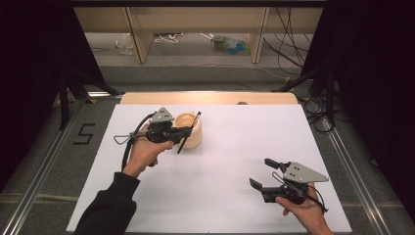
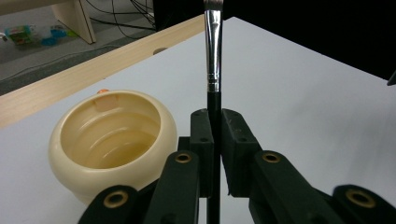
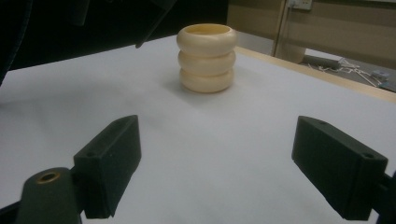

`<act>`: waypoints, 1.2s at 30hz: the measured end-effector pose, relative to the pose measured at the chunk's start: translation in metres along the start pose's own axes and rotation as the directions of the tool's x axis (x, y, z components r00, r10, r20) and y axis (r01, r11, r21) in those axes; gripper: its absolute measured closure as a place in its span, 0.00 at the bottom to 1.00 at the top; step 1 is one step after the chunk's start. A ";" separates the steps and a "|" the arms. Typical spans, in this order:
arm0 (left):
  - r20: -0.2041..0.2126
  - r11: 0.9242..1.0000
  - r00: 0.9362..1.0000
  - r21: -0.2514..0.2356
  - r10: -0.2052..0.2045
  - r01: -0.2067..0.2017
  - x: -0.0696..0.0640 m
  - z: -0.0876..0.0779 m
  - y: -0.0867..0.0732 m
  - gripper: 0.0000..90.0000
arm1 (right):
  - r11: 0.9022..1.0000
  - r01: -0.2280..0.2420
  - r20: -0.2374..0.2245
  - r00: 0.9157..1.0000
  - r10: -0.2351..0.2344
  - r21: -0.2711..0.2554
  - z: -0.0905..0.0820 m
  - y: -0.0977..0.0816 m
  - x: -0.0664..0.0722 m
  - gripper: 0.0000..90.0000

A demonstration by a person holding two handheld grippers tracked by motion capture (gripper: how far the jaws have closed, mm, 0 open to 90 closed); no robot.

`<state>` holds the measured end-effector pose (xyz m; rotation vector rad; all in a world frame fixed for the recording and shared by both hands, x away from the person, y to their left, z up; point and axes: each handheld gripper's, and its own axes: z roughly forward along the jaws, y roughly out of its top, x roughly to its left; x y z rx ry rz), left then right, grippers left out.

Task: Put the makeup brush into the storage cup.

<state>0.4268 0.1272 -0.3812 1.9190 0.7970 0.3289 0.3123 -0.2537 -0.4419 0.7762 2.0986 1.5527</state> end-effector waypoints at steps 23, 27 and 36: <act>-0.056 0.983 0.996 -0.177 -0.063 0.052 0.009 -0.005 0.006 0.93 | 1.000 -0.004 0.003 1.000 0.004 0.010 0.002 -0.002 -0.001 0.19; -0.061 0.979 0.996 -0.198 -0.067 0.054 0.010 -0.003 0.006 0.93 | 1.000 -0.001 0.010 1.000 0.001 0.023 0.000 -0.002 -0.001 0.19; -0.074 0.966 0.994 -0.253 -0.081 0.060 0.016 -0.003 0.008 0.93 | 1.000 -0.002 0.014 1.000 0.002 0.021 0.001 -0.002 -0.001 0.19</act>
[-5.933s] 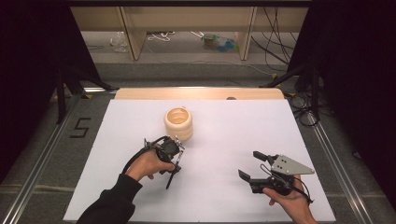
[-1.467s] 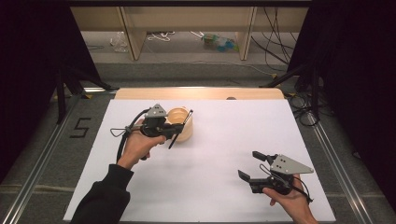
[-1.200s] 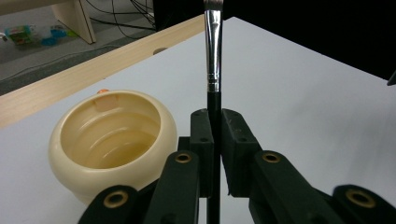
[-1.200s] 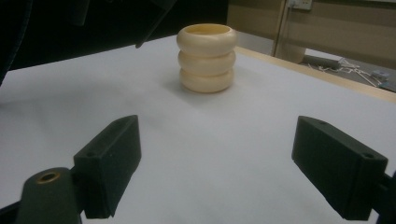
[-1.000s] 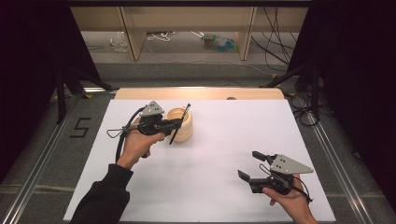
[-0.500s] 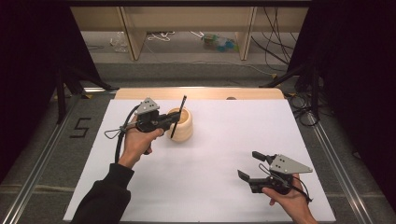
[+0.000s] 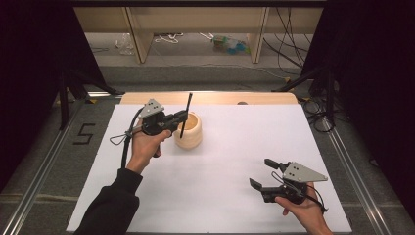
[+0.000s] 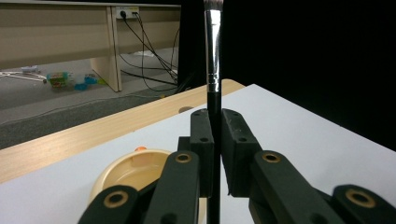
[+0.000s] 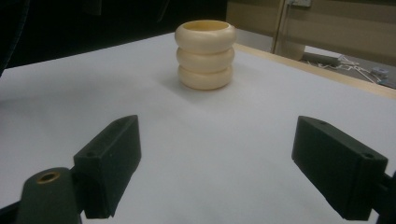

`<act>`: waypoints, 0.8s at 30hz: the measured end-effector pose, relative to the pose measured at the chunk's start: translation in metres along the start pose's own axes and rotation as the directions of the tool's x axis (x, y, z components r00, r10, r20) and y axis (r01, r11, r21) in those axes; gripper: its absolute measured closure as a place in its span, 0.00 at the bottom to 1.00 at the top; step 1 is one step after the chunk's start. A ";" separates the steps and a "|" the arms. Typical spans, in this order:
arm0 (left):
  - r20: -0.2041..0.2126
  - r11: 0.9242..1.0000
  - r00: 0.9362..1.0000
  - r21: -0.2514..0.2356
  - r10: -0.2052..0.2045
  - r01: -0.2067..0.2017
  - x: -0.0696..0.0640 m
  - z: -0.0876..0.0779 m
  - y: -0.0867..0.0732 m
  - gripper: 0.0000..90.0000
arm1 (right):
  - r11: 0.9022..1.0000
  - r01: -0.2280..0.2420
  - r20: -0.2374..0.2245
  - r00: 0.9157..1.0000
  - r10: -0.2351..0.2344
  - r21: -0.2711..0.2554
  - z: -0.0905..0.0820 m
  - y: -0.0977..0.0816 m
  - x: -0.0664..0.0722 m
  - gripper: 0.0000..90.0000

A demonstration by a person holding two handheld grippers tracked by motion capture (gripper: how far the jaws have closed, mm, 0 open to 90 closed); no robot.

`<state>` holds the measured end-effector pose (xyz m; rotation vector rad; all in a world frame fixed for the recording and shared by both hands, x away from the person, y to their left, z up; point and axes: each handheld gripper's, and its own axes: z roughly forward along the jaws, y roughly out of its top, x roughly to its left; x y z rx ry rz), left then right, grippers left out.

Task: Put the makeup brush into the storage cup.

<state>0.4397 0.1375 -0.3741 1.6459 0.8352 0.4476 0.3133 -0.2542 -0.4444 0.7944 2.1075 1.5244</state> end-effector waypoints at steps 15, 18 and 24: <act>-0.006 0.999 1.000 -0.046 -0.011 0.011 0.007 0.008 0.003 0.93 | 1.000 0.001 -0.007 1.000 -0.001 0.013 0.000 0.000 0.000 0.19; -0.007 0.998 1.000 -0.058 -0.017 0.017 0.008 0.012 0.006 0.93 | 1.000 -0.001 -0.006 1.000 0.001 0.012 -0.001 0.000 0.000 0.19; -0.009 0.997 1.000 -0.073 -0.014 0.013 0.011 0.016 0.006 0.93 | 1.000 0.000 -0.001 1.000 0.000 0.003 -0.001 0.000 -0.001 0.19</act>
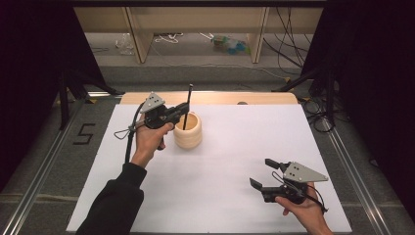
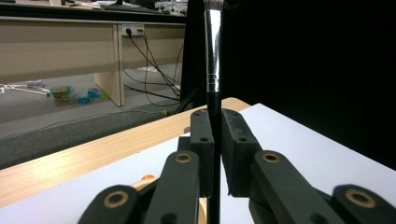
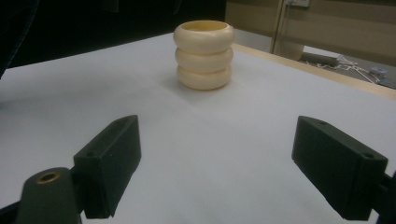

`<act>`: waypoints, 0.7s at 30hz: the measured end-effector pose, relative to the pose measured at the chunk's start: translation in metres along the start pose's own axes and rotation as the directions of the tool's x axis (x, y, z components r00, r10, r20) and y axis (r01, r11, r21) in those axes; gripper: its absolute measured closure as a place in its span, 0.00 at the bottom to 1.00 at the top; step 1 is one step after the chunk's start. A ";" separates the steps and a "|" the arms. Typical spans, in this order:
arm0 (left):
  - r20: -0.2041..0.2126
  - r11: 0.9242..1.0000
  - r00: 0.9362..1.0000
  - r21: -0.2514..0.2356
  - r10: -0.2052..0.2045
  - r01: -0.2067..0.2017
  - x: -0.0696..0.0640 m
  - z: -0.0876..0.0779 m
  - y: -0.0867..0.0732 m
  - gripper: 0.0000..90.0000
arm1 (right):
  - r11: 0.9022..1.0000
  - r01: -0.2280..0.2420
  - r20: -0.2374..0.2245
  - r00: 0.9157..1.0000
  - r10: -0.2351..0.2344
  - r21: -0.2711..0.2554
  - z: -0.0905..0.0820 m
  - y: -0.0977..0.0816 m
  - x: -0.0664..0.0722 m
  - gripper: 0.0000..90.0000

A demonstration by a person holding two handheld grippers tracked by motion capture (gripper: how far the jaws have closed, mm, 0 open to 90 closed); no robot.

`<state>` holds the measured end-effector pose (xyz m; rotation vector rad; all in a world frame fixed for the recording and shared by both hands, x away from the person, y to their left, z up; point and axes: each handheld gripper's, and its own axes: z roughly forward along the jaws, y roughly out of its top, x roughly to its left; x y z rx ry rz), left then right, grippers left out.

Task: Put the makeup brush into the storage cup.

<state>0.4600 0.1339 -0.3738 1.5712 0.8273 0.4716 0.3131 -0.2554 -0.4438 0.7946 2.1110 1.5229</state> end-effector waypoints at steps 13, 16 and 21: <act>-0.022 0.999 1.000 -0.040 -0.023 0.022 0.016 0.008 -0.002 0.93 | 1.000 0.002 -0.014 1.000 -0.002 -0.001 0.000 0.001 0.001 0.19; -0.021 0.999 1.000 -0.041 -0.017 0.016 0.016 0.010 -0.003 0.93 | 1.000 0.002 -0.014 1.000 -0.002 -0.001 0.000 0.001 0.001 0.19; -0.026 0.999 0.999 -0.051 -0.019 0.017 0.017 0.010 -0.003 0.93 | 0.999 -0.015 -0.010 1.000 0.015 0.037 -0.003 0.002 0.002 0.19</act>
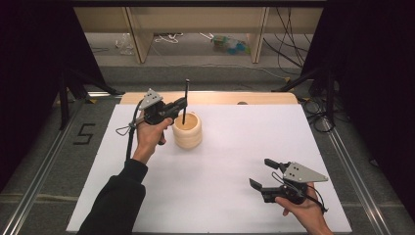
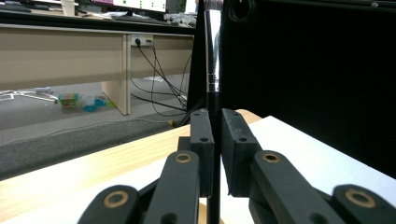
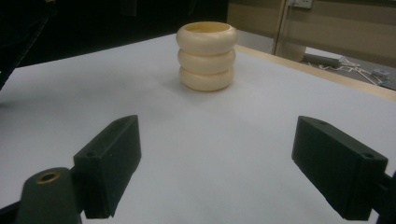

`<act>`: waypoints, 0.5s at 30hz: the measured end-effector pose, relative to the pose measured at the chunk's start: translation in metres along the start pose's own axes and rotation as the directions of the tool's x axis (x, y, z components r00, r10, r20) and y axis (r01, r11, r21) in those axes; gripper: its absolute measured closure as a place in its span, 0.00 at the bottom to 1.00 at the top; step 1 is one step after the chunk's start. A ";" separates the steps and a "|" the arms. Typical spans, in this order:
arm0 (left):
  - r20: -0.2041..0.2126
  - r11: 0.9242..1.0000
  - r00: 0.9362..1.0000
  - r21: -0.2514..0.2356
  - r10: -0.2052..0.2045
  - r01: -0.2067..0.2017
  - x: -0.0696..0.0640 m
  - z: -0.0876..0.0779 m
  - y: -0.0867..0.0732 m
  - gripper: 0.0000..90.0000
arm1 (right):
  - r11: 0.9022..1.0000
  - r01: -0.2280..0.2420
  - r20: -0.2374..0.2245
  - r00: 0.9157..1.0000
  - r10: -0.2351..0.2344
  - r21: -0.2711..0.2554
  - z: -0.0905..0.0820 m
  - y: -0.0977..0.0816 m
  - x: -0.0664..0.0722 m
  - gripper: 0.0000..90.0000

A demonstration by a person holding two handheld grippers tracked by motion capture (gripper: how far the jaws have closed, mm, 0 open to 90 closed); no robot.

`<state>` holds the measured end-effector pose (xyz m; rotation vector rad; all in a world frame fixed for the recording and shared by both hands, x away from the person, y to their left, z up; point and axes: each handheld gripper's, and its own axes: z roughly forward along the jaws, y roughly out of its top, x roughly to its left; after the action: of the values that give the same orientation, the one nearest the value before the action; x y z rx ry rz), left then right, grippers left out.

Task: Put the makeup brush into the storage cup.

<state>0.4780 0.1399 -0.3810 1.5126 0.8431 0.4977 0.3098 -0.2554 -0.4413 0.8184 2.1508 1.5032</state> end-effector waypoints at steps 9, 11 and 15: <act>0.003 1.000 1.000 0.003 0.001 -0.001 0.003 0.006 -0.005 0.93 | 1.000 -0.005 -0.016 1.000 0.005 -0.027 0.003 -0.001 0.002 0.19; 0.005 1.000 1.000 0.002 -0.003 0.003 0.002 0.009 -0.007 0.93 | 1.000 0.020 0.004 1.000 -0.020 -0.018 0.001 0.001 0.000 0.19; 0.007 1.000 1.000 0.003 -0.002 0.002 0.001 0.014 -0.011 0.93 | 1.000 0.004 -0.005 1.000 -0.005 -0.004 0.000 0.001 0.001 0.19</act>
<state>0.4867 0.1306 -0.3941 1.5155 0.8399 0.4892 0.3088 -0.2543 -0.4406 0.8090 2.1512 1.5081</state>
